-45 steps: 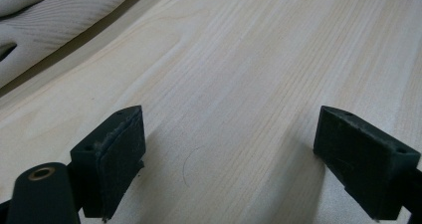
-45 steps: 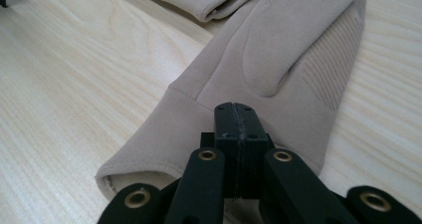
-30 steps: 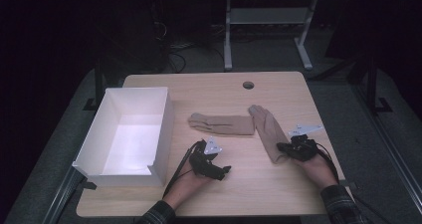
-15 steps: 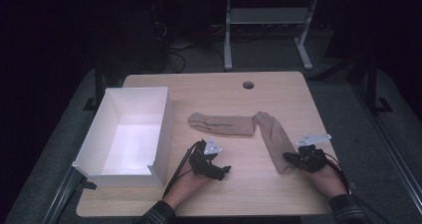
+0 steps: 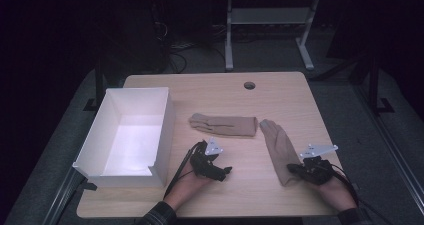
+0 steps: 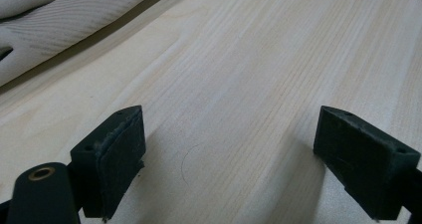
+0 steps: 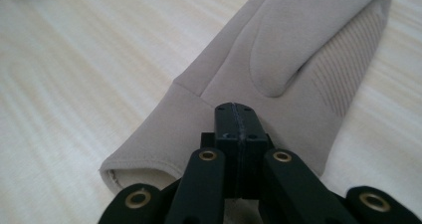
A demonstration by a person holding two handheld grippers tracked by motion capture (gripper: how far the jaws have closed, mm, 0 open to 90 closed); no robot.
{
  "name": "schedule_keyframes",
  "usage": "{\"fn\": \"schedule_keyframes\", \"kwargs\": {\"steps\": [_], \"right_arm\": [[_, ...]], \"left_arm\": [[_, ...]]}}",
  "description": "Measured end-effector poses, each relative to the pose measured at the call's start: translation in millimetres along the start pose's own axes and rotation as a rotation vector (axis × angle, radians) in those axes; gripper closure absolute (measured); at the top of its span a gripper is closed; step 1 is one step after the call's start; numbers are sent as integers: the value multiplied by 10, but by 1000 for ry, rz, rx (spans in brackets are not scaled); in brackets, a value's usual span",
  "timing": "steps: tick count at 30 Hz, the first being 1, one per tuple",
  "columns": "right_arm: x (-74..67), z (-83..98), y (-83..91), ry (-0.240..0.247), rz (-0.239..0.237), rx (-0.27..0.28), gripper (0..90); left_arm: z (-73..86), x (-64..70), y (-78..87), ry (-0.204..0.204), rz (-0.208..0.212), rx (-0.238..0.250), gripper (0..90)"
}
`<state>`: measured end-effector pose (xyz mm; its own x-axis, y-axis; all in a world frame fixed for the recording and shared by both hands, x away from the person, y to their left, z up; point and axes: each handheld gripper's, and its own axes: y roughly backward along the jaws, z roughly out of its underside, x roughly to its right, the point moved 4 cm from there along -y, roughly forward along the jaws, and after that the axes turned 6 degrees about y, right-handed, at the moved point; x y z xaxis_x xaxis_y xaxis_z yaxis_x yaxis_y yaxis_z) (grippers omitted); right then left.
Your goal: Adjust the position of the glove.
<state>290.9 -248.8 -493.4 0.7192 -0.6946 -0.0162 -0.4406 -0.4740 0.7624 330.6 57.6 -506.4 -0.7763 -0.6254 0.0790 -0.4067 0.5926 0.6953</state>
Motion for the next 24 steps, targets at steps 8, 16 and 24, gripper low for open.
{"fn": "schedule_keyframes", "kwargs": {"steps": [8,16,24], "right_arm": [[-150,40,50,41,-38,-6,899],[-299,4,24,89,-109,-18,899],[-383,-14,58,114,-130,-3,899]], "left_arm": [[0,-1,-1,0,0,0,124],[0,0,0,0,0,0,124],[0,-1,-1,0,1,0,124]]}}
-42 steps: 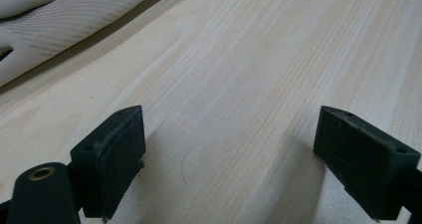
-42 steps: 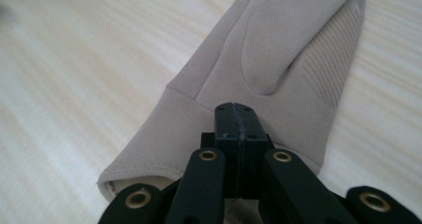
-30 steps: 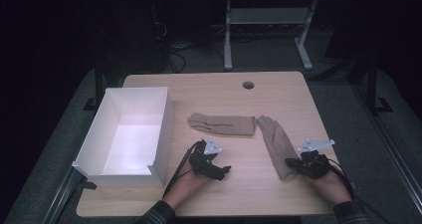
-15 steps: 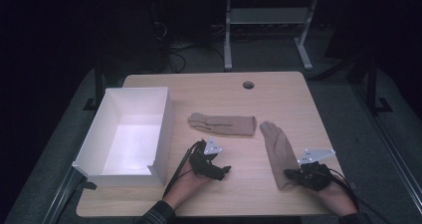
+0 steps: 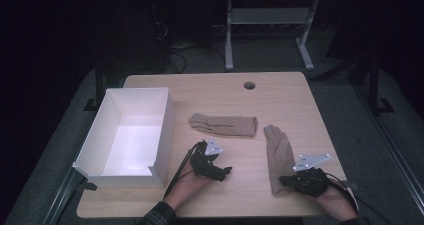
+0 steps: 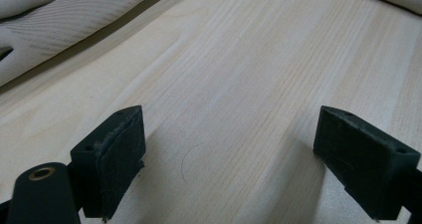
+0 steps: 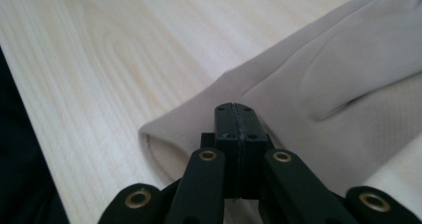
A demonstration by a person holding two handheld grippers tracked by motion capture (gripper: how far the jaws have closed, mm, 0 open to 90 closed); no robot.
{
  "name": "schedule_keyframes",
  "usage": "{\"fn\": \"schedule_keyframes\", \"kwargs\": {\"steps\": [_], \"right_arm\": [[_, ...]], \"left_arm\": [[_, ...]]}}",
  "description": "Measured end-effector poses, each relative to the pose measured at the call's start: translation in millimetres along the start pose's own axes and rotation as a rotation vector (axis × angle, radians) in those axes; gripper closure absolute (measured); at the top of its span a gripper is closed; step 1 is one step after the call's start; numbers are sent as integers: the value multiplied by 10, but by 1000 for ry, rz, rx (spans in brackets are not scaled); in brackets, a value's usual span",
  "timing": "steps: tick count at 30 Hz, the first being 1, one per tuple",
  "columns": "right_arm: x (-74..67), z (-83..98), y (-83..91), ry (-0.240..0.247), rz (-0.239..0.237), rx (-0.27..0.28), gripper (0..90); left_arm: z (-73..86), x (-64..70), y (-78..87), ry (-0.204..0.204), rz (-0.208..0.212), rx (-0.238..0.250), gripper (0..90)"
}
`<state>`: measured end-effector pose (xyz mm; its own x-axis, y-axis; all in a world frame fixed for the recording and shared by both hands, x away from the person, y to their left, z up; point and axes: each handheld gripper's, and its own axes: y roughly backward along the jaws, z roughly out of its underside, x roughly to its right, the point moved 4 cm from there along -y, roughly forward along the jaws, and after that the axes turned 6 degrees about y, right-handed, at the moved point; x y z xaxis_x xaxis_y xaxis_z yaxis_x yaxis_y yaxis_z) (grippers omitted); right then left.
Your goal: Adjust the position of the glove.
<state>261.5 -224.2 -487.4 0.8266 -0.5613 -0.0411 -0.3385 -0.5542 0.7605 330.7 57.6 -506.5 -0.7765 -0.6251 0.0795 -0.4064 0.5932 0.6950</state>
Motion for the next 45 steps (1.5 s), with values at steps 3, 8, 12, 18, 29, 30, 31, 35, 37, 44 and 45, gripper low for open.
{"fn": "schedule_keyframes", "kwargs": {"steps": [3,8,12,18,29,30,31,35,37,44,45], "right_arm": [[75,-54,47,-7,32,27,899],[243,-144,14,-15,70,42,899],[451,-263,-56,-26,101,63,900],[612,-276,-187,-49,98,31,900],[461,-238,-274,-29,49,10,900],[434,-238,-271,-29,43,4,900],[409,-236,-269,-31,39,3,900],[298,-223,-266,-19,11,5,900],[241,-221,-260,-6,5,0,900],[185,-229,-239,-6,-1,6,894],[185,-229,-239,-6,-1,6,894]], "left_arm": [[0,0,0,0,0,0,124],[-4,0,-4,0,0,7,123],[-4,-2,-3,-3,-1,5,124],[-3,0,-3,0,0,5,124],[-3,-2,-3,-4,0,5,124],[-3,-1,-3,-3,-1,5,124],[-2,2,-3,1,-1,5,123],[-1,5,-3,6,0,5,123],[-1,5,-3,6,0,5,123],[-1,4,-3,5,0,5,124],[-1,4,-3,5,0,5,123]]}}
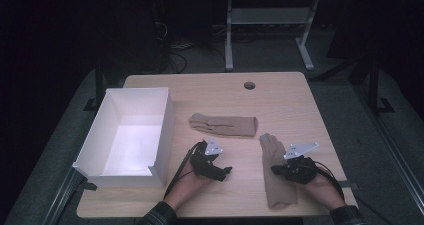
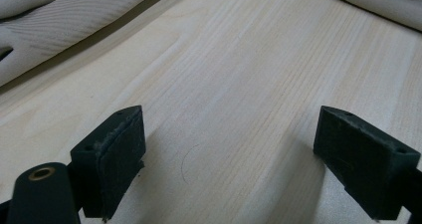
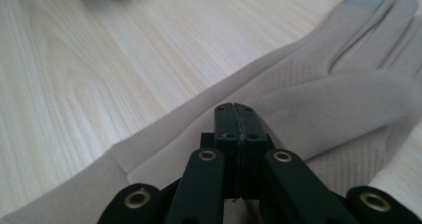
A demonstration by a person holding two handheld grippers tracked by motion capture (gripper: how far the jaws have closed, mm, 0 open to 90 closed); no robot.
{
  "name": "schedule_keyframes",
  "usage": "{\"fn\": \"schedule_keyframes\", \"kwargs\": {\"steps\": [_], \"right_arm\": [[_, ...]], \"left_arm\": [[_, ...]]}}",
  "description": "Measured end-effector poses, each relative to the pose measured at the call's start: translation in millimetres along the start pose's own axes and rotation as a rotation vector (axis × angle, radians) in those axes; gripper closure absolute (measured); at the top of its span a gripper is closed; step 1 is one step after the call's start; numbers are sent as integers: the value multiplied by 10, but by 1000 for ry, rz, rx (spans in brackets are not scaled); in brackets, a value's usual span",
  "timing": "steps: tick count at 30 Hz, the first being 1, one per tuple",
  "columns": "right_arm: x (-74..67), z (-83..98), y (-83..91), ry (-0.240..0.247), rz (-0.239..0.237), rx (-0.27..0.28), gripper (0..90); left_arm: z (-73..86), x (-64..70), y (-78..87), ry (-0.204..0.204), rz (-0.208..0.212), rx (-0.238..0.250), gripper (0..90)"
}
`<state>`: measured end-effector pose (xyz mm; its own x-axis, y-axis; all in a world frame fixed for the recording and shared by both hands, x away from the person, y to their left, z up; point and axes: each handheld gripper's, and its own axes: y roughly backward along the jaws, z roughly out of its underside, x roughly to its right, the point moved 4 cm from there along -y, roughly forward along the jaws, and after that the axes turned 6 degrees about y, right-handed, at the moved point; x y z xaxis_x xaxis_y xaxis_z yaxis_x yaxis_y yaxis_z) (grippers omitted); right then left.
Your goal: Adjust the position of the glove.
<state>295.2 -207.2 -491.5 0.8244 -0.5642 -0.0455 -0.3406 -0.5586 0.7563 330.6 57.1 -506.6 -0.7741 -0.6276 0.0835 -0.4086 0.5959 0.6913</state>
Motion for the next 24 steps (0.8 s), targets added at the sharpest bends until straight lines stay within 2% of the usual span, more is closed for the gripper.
{"fn": "schedule_keyframes", "kwargs": {"steps": [3,7,8,9,11,12,13,15,16,19,20,22,23,24], "right_arm": [[39,-47,100,-8,27,53,857],[165,-15,190,-34,81,86,781],[165,-15,190,-34,81,86,781],[248,24,225,-58,112,92,698],[312,58,239,-77,143,98,637],[312,58,239,-77,143,98,637],[395,108,253,-96,175,101,558],[428,130,250,-111,190,104,531],[504,180,237,-133,207,97,466],[548,210,220,-141,224,99,430],[593,236,194,-153,242,97,364],[610,246,182,-156,244,98,347],[637,262,160,-172,255,101,283],[648,267,153,-173,260,100,268]], "left_arm": [[0,0,0,0,0,0,124],[0,0,0,-1,0,0,124],[0,0,0,-1,0,0,124],[-1,-2,0,-2,0,0,124],[-2,1,-1,0,1,3,123],[-2,1,-1,0,1,3,124],[-1,-4,1,-5,0,-1,124],[0,-6,4,-8,-1,-5,124],[1,-5,4,-7,-1,-6,124],[1,-4,4,-5,0,-5,123],[1,-4,3,-5,0,-5,123],[1,-3,3,-4,0,-5,123],[1,-3,4,-5,0,-5,123],[1,-4,3,-5,0,-5,123]]}}
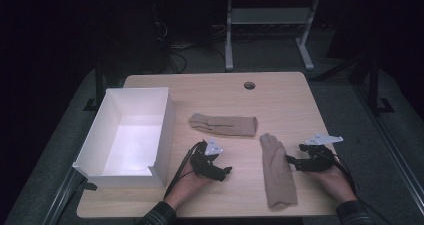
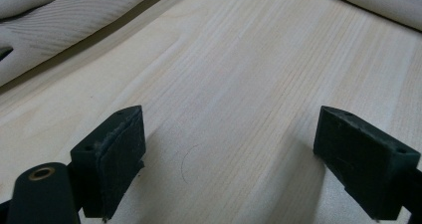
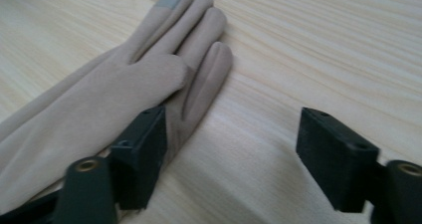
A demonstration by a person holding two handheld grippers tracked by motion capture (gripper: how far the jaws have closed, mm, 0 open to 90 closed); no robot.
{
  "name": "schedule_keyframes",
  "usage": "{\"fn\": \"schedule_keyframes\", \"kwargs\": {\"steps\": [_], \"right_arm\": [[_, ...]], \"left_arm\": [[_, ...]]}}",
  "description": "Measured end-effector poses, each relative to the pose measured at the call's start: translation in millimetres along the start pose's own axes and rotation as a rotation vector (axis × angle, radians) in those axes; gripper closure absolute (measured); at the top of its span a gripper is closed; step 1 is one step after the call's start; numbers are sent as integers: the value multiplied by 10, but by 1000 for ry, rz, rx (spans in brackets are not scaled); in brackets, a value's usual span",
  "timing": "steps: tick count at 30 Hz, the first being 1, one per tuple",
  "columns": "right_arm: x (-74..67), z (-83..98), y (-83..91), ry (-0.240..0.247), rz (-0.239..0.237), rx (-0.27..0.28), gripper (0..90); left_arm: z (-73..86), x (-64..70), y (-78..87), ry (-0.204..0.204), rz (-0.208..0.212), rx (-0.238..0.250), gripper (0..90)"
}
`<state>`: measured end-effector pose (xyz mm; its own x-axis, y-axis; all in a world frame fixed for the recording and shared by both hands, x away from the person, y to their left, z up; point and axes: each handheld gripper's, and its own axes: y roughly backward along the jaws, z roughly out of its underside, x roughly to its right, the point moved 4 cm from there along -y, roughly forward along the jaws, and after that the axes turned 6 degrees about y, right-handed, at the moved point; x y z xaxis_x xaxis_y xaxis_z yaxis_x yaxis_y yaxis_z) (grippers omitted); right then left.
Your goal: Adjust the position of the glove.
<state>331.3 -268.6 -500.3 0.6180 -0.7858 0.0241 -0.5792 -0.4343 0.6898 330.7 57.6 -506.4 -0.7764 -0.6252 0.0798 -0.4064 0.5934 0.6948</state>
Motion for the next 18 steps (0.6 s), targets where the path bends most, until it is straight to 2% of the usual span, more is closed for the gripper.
{"fn": "schedule_keyframes", "kwargs": {"steps": [5,6,10,18], "right_arm": [[33,14,-24,-9,15,8,211],[54,32,-41,-29,17,9,174],[86,59,-68,-52,13,17,137],[95,57,-42,-52,29,30,141]], "left_arm": [[-1,-3,3,-4,-1,-3,123],[-1,-4,3,-5,-1,-3,123],[-1,-4,3,-4,-2,-4,123],[-1,-4,3,-4,-2,-3,122]]}}
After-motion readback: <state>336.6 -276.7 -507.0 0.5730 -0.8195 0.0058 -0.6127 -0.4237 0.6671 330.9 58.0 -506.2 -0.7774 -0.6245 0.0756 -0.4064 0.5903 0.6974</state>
